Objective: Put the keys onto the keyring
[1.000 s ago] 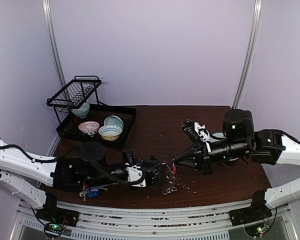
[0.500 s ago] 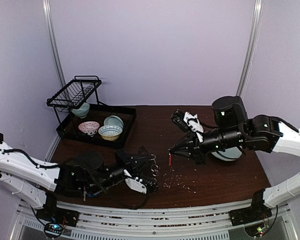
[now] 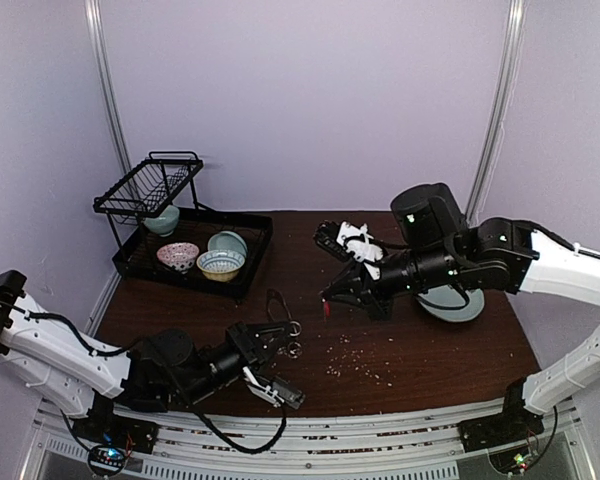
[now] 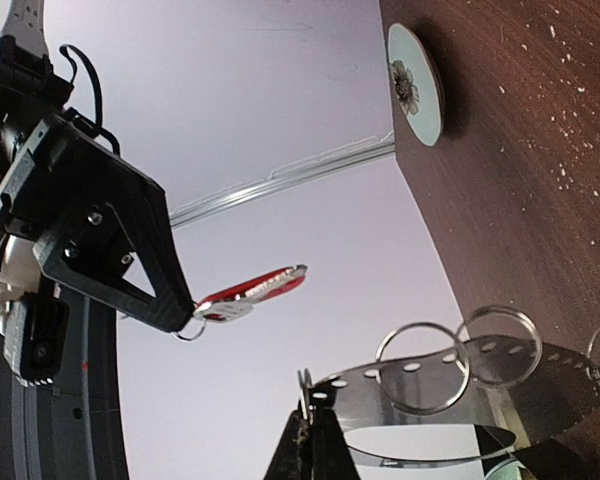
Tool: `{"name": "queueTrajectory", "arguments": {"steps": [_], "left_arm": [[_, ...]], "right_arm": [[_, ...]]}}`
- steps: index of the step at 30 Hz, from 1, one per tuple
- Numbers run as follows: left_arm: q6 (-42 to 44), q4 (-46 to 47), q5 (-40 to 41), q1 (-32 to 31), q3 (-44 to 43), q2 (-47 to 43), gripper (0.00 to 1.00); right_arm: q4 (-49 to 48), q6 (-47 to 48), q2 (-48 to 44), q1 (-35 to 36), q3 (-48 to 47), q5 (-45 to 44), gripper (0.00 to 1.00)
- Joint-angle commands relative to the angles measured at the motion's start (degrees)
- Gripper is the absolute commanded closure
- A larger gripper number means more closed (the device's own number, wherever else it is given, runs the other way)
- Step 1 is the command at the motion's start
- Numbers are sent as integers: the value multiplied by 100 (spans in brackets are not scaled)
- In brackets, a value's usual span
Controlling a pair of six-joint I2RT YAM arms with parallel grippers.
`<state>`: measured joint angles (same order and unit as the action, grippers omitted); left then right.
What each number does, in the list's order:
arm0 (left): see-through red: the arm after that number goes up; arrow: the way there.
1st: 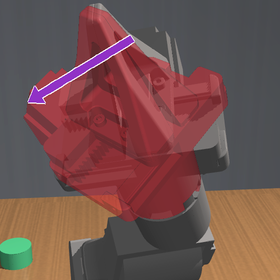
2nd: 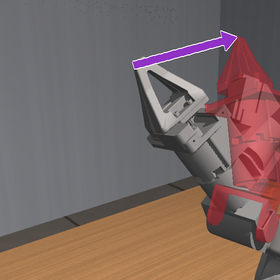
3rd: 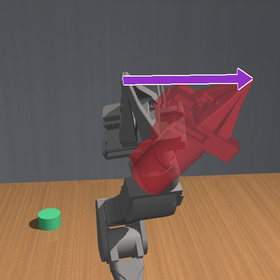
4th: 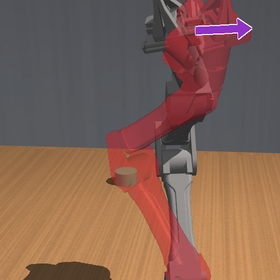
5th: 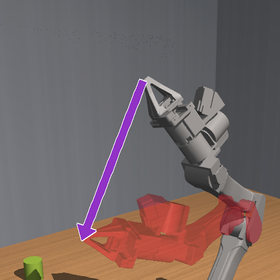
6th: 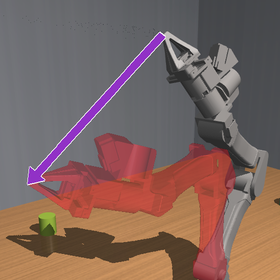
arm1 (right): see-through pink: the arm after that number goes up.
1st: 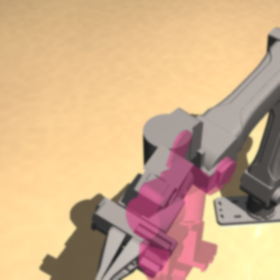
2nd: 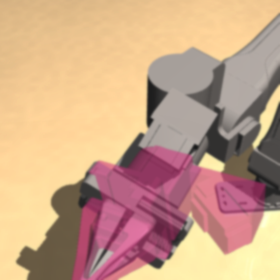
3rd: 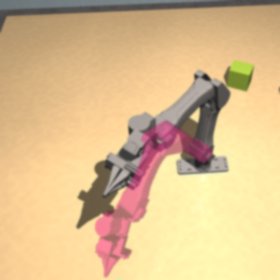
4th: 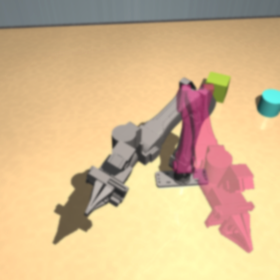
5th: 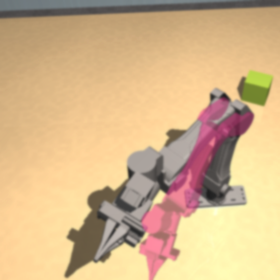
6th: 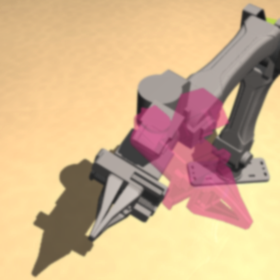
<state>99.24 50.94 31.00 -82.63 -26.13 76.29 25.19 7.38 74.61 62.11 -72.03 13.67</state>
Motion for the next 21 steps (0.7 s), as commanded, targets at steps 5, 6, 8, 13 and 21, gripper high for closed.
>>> {"name": "queueTrajectory", "arguments": {"steps": [5,6,8,13,21], "left_arm": [[566,935,141,-137,73,72,100],[510,842,137,-146,73,37,100],[345,643,102,-164,60,-72,100],[56,343,49,-198,41,-284,100],[-151,55,7,-236,39,-357,100]], "right_arm": [[-952,1161,-54,103,428,254,100],[-1061,1262,-78,108,492,307,100],[-1208,1464,-112,109,631,325,100],[-1234,1853,-11,143,597,435,100],[-1284,1979,181,211,536,475,100]]}}
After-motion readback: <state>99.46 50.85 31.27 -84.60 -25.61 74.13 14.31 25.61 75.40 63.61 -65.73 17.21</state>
